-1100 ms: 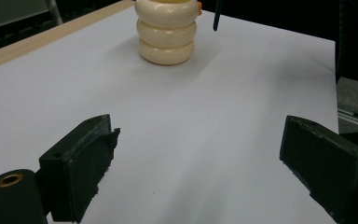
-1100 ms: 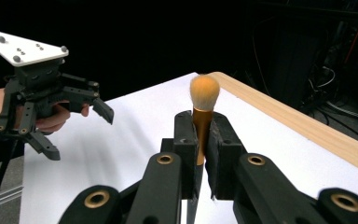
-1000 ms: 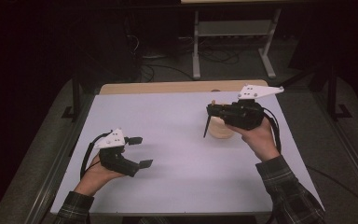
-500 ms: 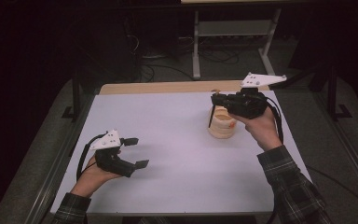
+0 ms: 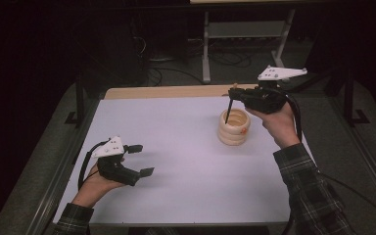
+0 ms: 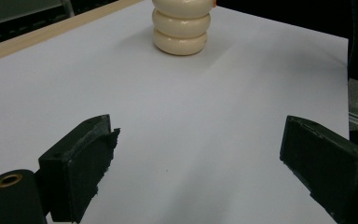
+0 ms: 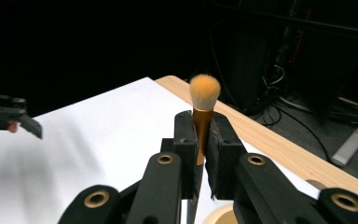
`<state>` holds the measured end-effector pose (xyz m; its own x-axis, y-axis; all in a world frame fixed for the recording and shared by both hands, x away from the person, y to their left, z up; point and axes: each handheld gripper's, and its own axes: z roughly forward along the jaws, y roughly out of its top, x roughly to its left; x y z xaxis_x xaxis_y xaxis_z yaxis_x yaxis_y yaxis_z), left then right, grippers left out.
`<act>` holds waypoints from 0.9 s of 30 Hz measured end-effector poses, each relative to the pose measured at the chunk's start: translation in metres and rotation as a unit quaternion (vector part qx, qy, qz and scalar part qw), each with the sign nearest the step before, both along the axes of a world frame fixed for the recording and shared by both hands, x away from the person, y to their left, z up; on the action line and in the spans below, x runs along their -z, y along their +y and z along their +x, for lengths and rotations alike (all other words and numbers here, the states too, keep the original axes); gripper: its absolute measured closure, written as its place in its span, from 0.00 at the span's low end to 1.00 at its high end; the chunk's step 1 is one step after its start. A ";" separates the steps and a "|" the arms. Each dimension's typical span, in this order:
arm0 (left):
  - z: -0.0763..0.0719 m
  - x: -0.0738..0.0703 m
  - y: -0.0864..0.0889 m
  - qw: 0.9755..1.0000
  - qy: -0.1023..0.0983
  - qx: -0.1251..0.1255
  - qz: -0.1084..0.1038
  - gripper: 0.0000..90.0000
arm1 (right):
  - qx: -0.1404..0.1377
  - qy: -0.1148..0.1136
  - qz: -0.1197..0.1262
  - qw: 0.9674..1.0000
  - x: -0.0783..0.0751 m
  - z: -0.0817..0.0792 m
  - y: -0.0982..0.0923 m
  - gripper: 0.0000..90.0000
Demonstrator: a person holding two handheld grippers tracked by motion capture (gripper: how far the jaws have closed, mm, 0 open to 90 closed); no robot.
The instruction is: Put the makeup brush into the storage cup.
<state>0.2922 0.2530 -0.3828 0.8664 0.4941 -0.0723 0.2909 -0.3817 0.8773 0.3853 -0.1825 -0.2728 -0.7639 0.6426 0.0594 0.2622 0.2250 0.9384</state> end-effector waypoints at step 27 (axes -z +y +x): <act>0.000 -0.001 0.001 1.000 0.000 0.001 -0.003 0.10 | 0.054 0.010 -0.014 0.998 0.011 0.029 -0.016 0.92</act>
